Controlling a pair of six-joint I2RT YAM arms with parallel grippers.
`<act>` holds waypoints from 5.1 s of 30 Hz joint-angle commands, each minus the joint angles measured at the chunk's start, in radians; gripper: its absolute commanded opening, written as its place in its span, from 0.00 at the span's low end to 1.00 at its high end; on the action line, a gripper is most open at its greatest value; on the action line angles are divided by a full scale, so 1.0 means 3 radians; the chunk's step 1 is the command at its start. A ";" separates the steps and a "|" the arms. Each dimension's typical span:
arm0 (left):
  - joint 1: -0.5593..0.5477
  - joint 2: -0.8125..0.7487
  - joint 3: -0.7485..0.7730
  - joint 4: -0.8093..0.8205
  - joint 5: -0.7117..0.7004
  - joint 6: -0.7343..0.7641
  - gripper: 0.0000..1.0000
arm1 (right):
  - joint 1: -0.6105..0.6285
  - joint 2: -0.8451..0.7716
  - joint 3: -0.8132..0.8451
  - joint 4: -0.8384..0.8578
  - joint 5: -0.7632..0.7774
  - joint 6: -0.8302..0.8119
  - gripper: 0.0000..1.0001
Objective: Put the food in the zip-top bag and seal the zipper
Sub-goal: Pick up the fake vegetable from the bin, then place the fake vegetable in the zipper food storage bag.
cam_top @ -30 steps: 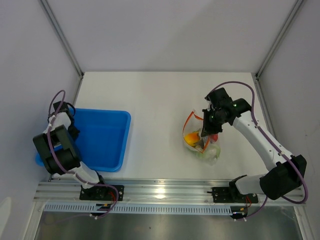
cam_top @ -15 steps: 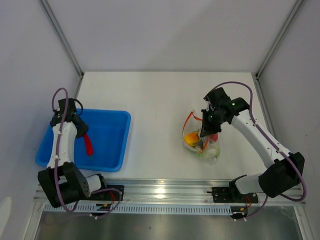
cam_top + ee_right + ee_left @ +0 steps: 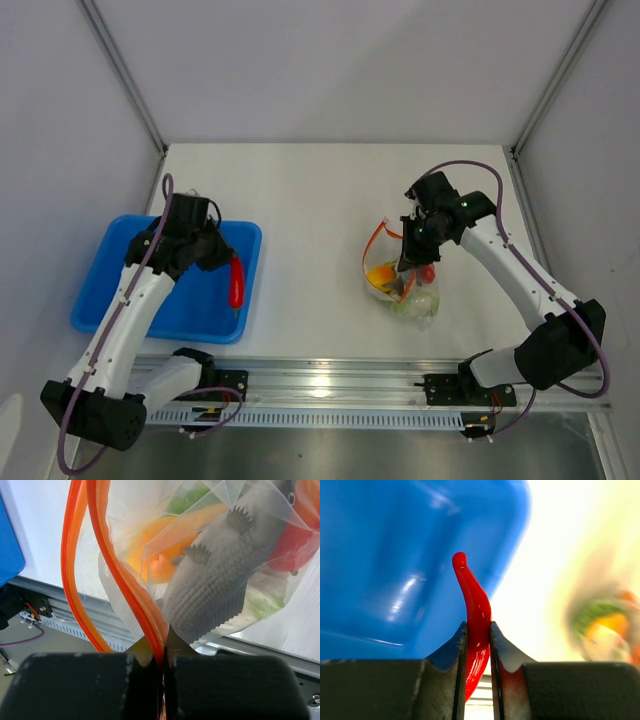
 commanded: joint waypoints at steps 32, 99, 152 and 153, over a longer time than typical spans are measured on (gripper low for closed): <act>-0.1767 0.1683 0.1720 0.2169 0.1113 -0.1114 0.00 | -0.0027 -0.0281 -0.0151 0.0699 -0.0686 0.0908 0.00; -0.2053 0.2169 0.1669 0.2255 0.0893 -0.1339 0.01 | -0.0385 -0.0639 -0.0355 0.0745 -0.0660 0.1655 0.00; -0.1987 0.1841 0.1602 0.1729 0.0531 -0.0986 0.01 | -0.0467 -0.0619 -0.0412 0.0843 -0.0456 0.1711 0.00; -0.1982 0.1852 0.1633 0.1759 0.0495 -0.1047 0.01 | -0.0462 -0.0619 -0.0422 0.0843 -0.0456 0.1711 0.00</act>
